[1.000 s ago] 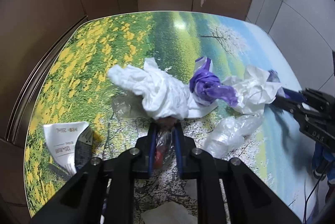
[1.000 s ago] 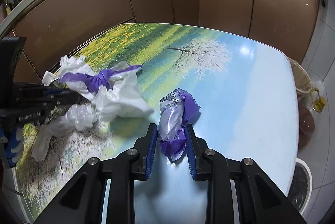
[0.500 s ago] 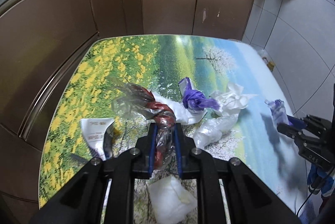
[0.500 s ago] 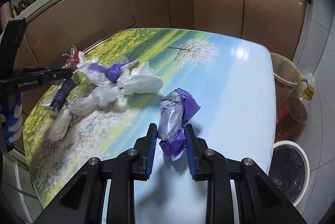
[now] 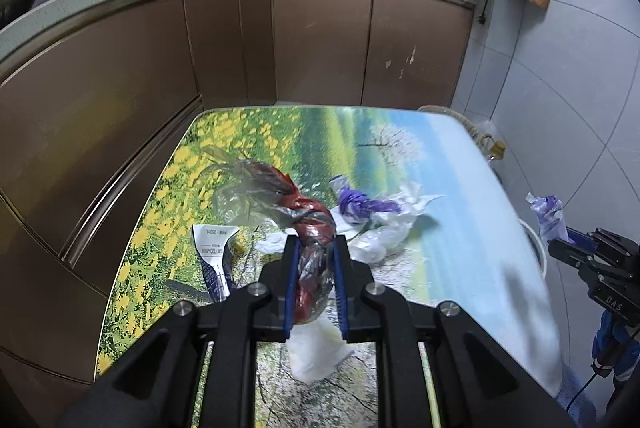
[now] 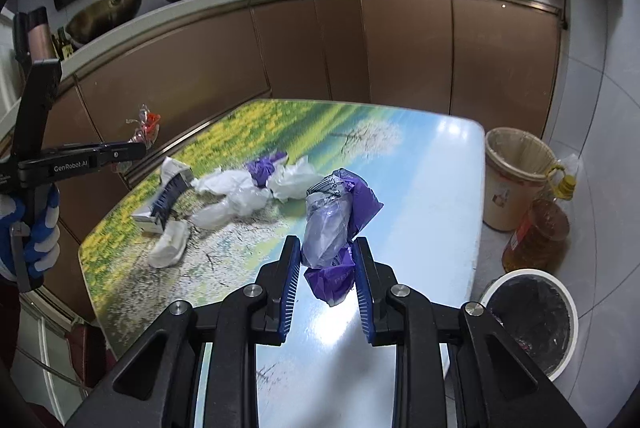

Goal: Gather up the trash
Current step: 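Carry both items over the trash bin and open both tools to drop them, then move both tools back over the table toward the white tissues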

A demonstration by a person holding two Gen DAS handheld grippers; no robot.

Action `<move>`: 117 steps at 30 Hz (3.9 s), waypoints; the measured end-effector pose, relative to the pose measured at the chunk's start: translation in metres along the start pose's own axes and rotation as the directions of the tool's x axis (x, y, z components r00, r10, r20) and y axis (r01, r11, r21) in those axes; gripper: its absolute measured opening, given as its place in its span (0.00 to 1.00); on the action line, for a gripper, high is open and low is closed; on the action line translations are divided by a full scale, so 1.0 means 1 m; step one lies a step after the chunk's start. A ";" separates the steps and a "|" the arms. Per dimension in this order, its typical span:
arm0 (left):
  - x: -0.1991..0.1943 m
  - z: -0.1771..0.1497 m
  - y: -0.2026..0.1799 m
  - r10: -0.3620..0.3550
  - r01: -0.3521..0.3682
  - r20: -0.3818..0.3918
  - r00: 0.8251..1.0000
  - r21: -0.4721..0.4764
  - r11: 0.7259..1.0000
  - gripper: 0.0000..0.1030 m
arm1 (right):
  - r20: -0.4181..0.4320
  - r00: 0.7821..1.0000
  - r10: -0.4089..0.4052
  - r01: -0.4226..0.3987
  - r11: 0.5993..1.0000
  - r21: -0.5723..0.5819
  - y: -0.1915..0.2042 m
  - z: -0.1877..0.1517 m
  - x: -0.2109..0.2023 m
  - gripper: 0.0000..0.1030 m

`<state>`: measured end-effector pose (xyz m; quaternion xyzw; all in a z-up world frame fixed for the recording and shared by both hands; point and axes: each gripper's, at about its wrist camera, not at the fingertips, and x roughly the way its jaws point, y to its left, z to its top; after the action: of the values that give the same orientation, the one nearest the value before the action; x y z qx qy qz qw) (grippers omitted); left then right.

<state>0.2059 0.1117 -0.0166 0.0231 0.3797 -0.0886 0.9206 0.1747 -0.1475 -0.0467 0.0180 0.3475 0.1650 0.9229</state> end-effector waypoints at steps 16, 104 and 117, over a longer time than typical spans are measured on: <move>0.000 -0.010 -0.095 -0.178 0.177 -0.009 0.984 0.126 0.976 0.14 | 0.091 0.991 -0.096 0.081 0.985 0.153 -0.059 -0.030 -0.071 0.26; -0.041 -0.006 -0.176 -0.158 0.120 0.295 0.943 0.141 0.983 0.70 | 0.193 0.930 -0.314 0.260 0.930 0.259 -0.070 -0.023 -0.106 1.00; -0.079 -0.029 -0.132 -0.139 0.112 0.357 0.923 0.096 0.989 0.72 | 0.209 0.938 -0.277 0.245 0.955 0.166 -0.011 -0.011 -0.125 1.00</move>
<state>0.1073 -0.0032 0.0217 0.0161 0.2001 -0.1642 0.9658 0.0831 -0.1982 0.0227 0.0542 0.2480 0.0133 0.9672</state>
